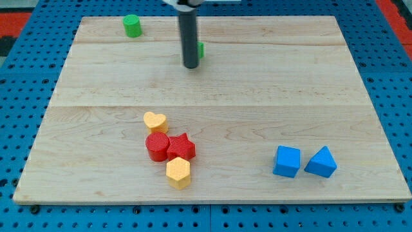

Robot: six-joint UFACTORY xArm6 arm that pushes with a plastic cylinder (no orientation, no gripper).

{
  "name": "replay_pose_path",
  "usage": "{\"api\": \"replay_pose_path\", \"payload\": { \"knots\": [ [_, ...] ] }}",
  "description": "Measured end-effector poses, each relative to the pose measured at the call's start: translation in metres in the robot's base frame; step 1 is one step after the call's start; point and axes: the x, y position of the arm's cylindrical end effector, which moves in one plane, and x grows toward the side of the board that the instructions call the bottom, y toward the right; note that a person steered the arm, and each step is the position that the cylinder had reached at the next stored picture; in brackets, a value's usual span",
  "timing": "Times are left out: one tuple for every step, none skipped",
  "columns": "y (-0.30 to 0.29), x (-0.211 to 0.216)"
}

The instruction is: Push the green star to green circle

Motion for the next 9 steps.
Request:
{"api": "replay_pose_path", "payload": {
  "knots": [
    [-0.002,-0.019],
    [-0.034,-0.051],
    [-0.033,-0.073],
    [-0.007,-0.084],
    [-0.008,-0.094],
    [-0.004,-0.106],
    [-0.065,-0.106],
    [-0.102,-0.106],
    [-0.046,-0.113]
  ]
}}
